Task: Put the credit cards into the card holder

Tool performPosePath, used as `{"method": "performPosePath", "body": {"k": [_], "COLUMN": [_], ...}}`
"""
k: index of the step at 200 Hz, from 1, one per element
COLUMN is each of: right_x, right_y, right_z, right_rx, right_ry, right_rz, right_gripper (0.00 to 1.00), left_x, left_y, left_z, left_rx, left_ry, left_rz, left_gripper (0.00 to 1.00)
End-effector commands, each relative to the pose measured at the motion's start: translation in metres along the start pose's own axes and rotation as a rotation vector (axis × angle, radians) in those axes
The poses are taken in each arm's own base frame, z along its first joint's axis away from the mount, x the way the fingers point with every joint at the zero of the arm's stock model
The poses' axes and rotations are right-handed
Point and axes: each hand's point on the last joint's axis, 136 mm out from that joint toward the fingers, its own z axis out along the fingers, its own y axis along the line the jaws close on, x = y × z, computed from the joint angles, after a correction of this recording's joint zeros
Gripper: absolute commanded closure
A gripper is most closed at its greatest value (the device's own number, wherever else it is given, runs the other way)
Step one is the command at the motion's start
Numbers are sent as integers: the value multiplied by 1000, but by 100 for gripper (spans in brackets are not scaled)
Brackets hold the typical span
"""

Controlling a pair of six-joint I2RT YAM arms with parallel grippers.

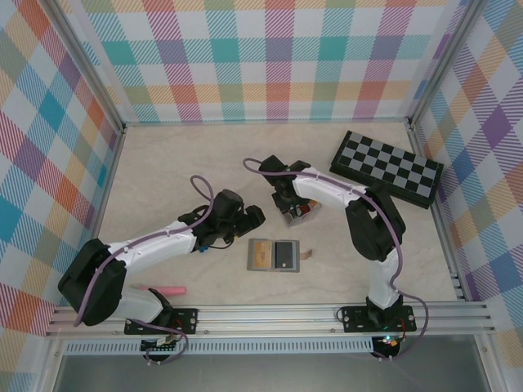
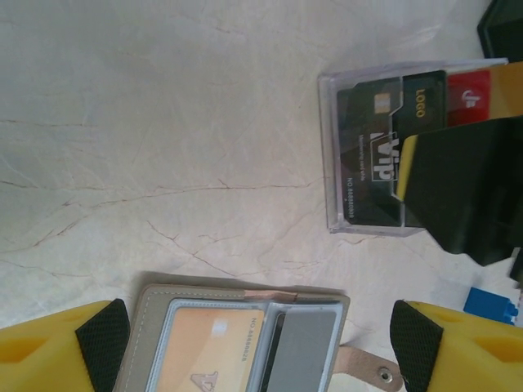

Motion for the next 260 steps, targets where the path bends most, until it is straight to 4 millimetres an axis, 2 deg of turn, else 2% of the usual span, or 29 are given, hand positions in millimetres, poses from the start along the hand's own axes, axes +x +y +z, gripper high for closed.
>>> {"method": "performPosePath", "body": {"k": [1, 24, 78, 180, 216, 260], "right_x": [-3, -7, -14, -12, -10, -8], "right_y": [-10, -18, -24, -27, -29, -29], "right_z": [-2, -7, -23, -27, -27, -34], "right_rx": [115, 187, 189, 195, 195, 173], "right_ry": [-8, -36, -82, -84, -80, -87], "right_rz": [-57, -66, -52, -49, -44, -31], "right_gripper": [58, 59, 68, 80, 90, 94], "left_x": [-4, -4, -4, -1, -1, 0], "left_y": [13, 15, 15, 19, 20, 21], "left_z": [-5, -6, -7, -5, -5, -5], "left_rx": [-33, -33, -32, -39, -40, -41], "left_ry": [-29, -33, -32, -26, -24, -23], "left_rz": [-26, -32, -31, -33, -33, -33], "left_gripper": [15, 14, 14, 14, 14, 14]}}
